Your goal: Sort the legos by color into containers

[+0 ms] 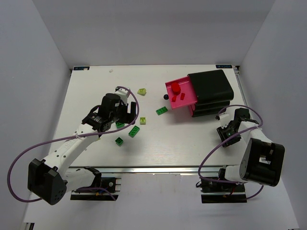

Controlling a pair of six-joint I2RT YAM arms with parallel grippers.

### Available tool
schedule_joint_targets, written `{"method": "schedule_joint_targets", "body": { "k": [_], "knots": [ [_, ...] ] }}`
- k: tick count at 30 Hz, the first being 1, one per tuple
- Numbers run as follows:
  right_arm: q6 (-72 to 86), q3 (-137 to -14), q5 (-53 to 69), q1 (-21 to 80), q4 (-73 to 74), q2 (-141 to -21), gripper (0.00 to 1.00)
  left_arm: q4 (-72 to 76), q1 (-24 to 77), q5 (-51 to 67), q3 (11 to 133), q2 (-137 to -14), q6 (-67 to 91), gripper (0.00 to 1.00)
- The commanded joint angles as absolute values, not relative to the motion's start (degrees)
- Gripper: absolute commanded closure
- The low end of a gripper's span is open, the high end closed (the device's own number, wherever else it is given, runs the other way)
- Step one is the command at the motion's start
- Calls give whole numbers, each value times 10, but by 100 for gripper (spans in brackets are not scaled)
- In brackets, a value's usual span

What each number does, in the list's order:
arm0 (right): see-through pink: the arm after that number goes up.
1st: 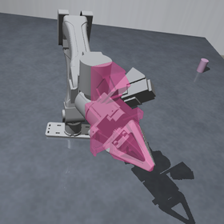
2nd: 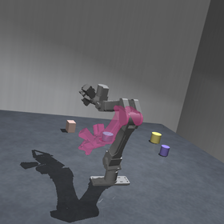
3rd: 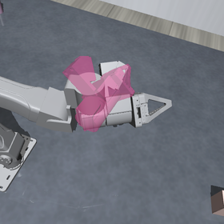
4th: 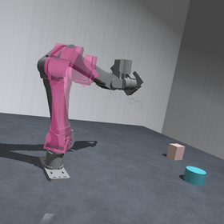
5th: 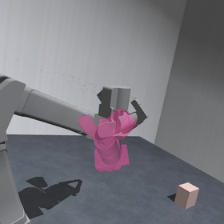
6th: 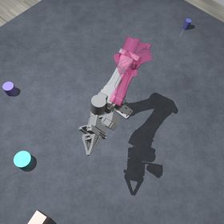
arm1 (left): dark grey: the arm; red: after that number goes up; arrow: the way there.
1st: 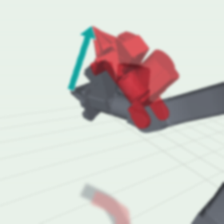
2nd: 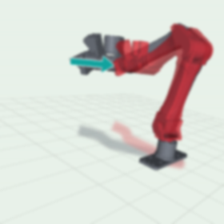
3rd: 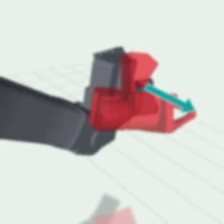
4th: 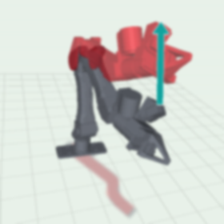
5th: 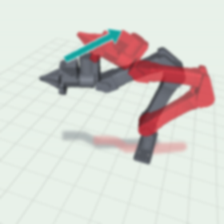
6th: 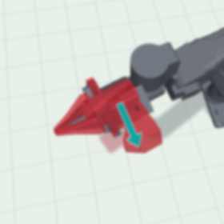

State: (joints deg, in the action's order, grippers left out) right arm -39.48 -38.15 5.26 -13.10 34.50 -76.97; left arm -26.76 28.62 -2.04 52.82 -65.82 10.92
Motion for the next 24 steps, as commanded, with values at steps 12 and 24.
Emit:
{"method": "schedule_joint_targets", "body": {
  "k": [12, 24],
  "knots": [
    [-425, -377, 55, -129, 368, -759, 78, -266, 287, -33, 521, -646, 103, 7],
    [-430, -561, 251, -34, 470, -773, 100, -244, 282, -14, 507, -646, 99, 7]
  ]
}}
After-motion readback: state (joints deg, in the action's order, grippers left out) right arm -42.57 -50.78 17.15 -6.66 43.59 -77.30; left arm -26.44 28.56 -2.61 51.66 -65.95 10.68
